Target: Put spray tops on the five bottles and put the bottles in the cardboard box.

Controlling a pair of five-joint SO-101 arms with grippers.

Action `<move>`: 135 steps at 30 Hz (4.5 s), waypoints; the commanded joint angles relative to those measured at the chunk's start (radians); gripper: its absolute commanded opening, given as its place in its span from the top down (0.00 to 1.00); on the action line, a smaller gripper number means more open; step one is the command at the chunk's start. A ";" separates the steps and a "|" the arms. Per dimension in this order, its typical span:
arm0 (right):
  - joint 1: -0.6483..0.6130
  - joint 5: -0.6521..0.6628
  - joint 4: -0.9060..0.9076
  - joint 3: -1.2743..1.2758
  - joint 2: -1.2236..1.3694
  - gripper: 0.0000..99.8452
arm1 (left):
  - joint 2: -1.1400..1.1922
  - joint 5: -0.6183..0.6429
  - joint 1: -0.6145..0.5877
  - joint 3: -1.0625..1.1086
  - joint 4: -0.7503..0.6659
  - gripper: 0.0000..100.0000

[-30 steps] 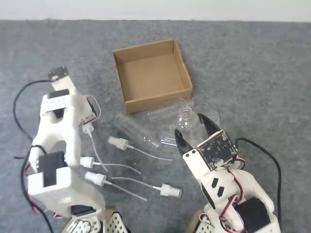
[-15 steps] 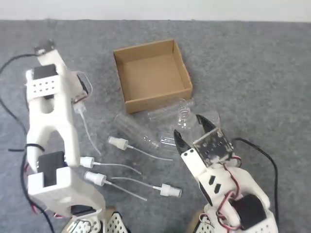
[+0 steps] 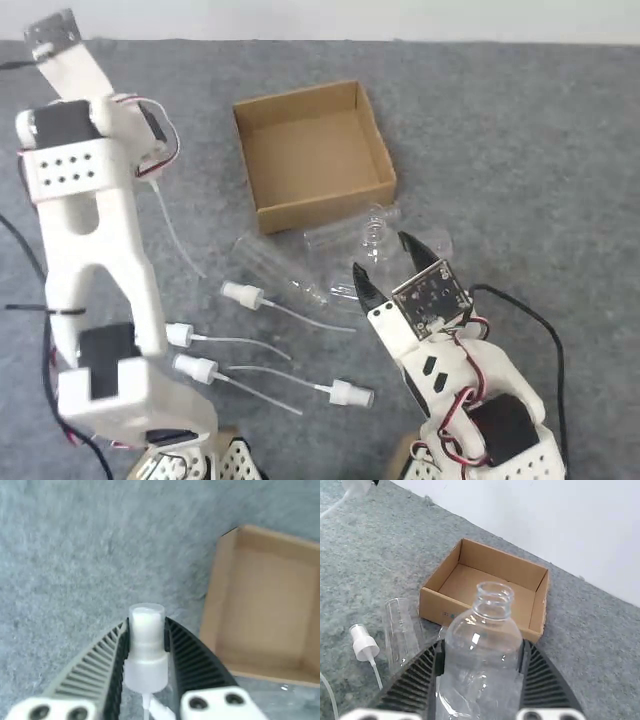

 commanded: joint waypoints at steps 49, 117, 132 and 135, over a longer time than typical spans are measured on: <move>-0.131 0.084 -0.337 0.233 -0.016 0.93 | -1.185 0.005 0.548 0.981 -1.071 0.99; -0.140 0.149 -0.400 0.272 -0.008 0.93 | -1.186 -0.026 0.646 1.018 -1.071 0.99; -0.156 0.149 -0.398 0.273 -0.008 0.93 | -1.180 -0.032 0.652 1.135 -1.137 0.99; -0.171 0.149 -0.394 0.275 -0.008 0.93 | -1.185 -0.032 0.652 1.139 -1.137 0.99</move>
